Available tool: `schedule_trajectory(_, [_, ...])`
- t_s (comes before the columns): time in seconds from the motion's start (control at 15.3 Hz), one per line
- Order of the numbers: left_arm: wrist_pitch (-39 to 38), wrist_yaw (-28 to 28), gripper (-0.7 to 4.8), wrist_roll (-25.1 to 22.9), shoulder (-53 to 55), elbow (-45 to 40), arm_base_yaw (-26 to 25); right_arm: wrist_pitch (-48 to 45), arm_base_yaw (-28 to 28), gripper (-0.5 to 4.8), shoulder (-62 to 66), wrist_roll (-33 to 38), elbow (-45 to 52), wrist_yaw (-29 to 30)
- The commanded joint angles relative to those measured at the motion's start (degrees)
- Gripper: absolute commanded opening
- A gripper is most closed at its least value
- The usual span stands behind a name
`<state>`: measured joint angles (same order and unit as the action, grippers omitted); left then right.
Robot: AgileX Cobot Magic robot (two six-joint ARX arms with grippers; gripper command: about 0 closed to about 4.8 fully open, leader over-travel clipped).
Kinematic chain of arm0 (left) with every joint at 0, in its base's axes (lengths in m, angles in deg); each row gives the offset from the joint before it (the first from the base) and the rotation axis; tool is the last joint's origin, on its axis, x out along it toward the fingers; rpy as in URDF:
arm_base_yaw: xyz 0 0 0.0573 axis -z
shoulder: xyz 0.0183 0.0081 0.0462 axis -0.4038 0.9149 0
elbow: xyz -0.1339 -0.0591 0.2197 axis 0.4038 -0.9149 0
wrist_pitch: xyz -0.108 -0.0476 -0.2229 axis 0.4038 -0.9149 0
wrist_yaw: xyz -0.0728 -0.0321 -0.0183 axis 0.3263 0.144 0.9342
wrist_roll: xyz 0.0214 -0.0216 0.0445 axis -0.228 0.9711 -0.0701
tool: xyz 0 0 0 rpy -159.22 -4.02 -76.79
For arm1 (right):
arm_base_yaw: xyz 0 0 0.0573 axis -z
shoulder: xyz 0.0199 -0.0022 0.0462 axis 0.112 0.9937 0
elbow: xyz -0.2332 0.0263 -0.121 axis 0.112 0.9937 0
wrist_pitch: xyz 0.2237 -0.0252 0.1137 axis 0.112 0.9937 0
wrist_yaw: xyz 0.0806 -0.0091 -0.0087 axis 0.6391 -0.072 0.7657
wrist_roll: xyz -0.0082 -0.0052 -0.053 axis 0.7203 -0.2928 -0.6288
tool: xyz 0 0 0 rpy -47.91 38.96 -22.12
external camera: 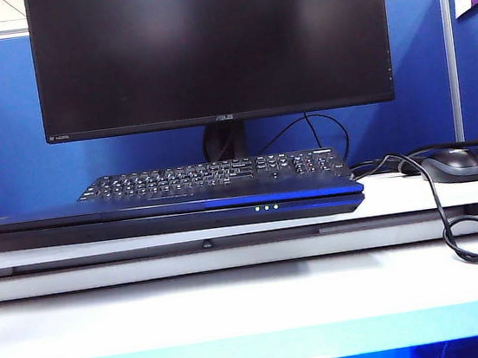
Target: Close the lid of the black laptop.
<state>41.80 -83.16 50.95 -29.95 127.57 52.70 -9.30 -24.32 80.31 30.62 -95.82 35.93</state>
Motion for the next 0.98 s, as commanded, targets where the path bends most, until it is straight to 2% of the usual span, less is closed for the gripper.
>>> schedule_trajectory(0.07, [-0.1,-0.3,-0.05,-2.3,-2.1,0.0,0.0,-11.5,-0.1,-0.04,-9.5,7.8,8.8,-9.4])
schedule_trajectory(0.2, [-0.9,-0.7,-0.05,-3.9,-3.9,0.0,0.0,-16.0,-0.1,-0.04,-17.5,10.1,15.8,-12.3])
schedule_trajectory(0.33, [-1.9,-0.7,-0.05,-3.9,-5.9,-0.1,0.0,-16.0,-0.1,-0.04,-23.3,12.5,20.4,-13.9])
schedule_trajectory(0.46, [-3.0,-0.6,-0.05,-3.9,-7.7,-1.1,0.0,-16.0,-0.1,-0.04,-28.6,12.2,24.1,-11.8])
schedule_trajectory(0.65, [-5.1,-0.2,-0.05,-3.8,-10.9,-3.0,0.0,-15.5,-0.1,-0.04,-36.8,12.3,29.7,-11.6])
schedule_trajectory(0.72, [-5.2,0.0,-0.05,-3.4,-13.4,-5.1,0.0,-14.8,-0.1,-0.04,-41.2,12.3,32.9,-11.6])
schedule_trajectory(0.85, [-5.1,1.9,-0.05,1.0,-18.7,-11.0,0.0,-11.8,0.0,-0.04,-47.9,12.2,37.8,-11.7])
schedule_trajectory(0.98, [-5.0,4.8,-0.05,1.4,-21.5,-16.2,0.0,-9.2,0.0,-0.04,-51.8,12.2,41.0,-12.2])
